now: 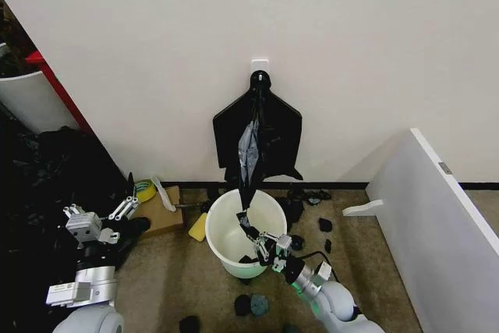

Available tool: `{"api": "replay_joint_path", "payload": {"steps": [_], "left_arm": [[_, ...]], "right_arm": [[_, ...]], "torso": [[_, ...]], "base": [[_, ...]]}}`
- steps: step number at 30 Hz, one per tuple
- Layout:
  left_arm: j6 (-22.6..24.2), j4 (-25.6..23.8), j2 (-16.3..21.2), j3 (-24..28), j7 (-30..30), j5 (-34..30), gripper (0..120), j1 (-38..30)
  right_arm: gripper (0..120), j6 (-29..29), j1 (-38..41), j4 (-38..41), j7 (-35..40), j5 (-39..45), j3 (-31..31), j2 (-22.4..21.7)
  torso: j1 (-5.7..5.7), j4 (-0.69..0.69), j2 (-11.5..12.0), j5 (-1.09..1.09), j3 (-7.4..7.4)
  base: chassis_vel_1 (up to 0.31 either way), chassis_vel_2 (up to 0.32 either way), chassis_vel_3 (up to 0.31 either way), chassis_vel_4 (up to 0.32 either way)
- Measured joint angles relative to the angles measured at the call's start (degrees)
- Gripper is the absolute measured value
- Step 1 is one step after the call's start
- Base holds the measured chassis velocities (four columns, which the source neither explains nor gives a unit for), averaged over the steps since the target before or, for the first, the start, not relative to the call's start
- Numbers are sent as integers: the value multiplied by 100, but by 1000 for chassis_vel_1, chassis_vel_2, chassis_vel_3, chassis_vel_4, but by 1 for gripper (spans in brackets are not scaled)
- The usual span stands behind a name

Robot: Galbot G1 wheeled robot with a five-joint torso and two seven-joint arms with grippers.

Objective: Place the garbage bag over the trash bin.

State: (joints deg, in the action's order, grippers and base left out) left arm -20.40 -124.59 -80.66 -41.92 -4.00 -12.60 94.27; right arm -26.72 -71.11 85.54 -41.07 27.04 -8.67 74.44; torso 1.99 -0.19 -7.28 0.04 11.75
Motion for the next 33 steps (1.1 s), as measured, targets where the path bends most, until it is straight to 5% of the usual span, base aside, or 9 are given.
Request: {"api": "replay_joint_path", "payload": {"steps": [11,18,24,33], "left_arm": [[-7,155,-42,22,2,30,100,-95],[-8,255,-11,41,1,19,100,-176],[-3,355,40,63,0,3,100,-267],[2,476,72,100,-1,-13,100,-384]], "right_arm": [[0,-190,36,210,106,370,-71,-23],[20,-348,-52,592,626,435,-106,-197],[47,277,-400,1096,2533,115,83,-427],[77,1560,-758,1957,4255,284,417,-648]], "torso": [[0,0,0,0,0],[0,0,0,0,0],[0,-1,0,0,0],[0,-1,0,-1,0]], "base": [[0,0,0,0],[0,0,0,0],[0,0,0,0],[0,0,0,0]]}}
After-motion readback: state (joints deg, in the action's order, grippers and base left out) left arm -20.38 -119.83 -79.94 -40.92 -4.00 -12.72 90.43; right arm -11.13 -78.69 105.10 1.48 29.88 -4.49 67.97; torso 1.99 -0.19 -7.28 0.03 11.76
